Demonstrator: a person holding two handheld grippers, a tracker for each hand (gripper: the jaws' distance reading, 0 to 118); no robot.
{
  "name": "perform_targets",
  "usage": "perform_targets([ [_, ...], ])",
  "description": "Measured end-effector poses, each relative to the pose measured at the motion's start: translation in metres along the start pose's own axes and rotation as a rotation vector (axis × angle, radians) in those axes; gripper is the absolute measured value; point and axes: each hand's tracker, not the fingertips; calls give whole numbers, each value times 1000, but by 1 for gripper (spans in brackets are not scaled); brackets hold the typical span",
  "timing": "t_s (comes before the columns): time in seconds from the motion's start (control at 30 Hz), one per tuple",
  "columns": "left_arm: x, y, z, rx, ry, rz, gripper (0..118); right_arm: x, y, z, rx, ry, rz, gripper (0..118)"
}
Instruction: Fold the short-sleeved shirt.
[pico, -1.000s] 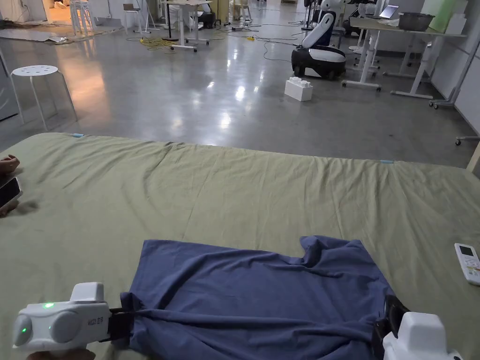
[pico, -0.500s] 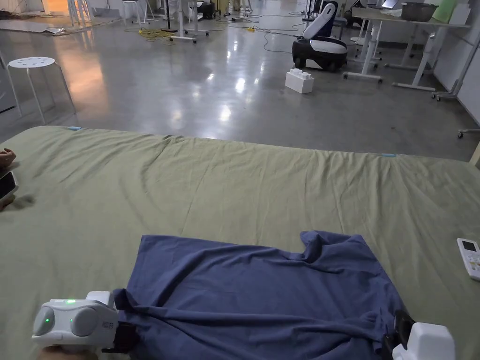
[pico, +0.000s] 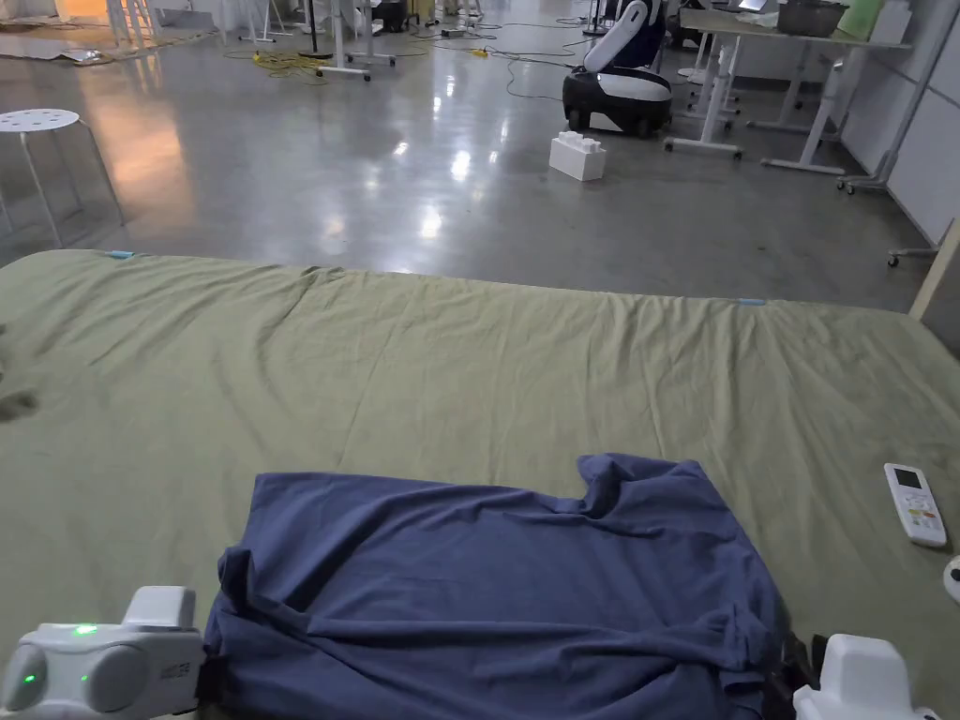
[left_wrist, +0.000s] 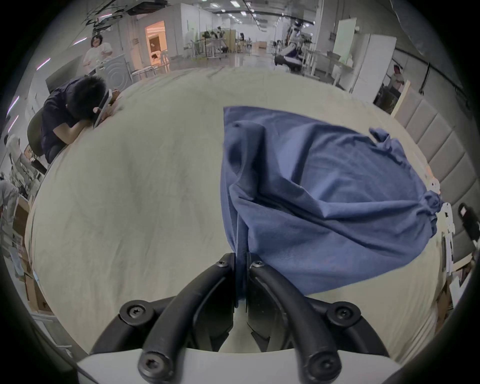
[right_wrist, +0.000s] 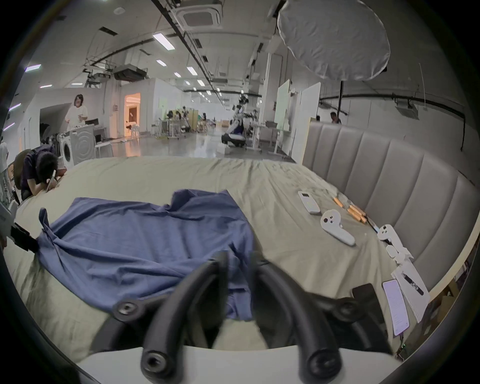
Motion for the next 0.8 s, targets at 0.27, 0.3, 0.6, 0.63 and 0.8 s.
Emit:
perform_targets([
  [0.27, -17, -18, 19, 58, -33, 68, 8, 37, -7, -52, -293, 59, -10, 80],
  [0.3, -14, -20, 21, 58, -27, 69, 8, 36, -8, -59, -318, 75, 15, 82],
  [0.6, -29, -26, 10, 60, -1, 77, 8, 10, -18, -117, -498, 159, 126, 86],
  [0.63, -30, -27, 9, 57, 1, 77, 8, 8, -21, -122, -529, 176, 133, 85],
  [0.8, -24, -32, 9, 59, 0, 87, 7, 3, -22, -121, -540, 188, 76, 61],
])
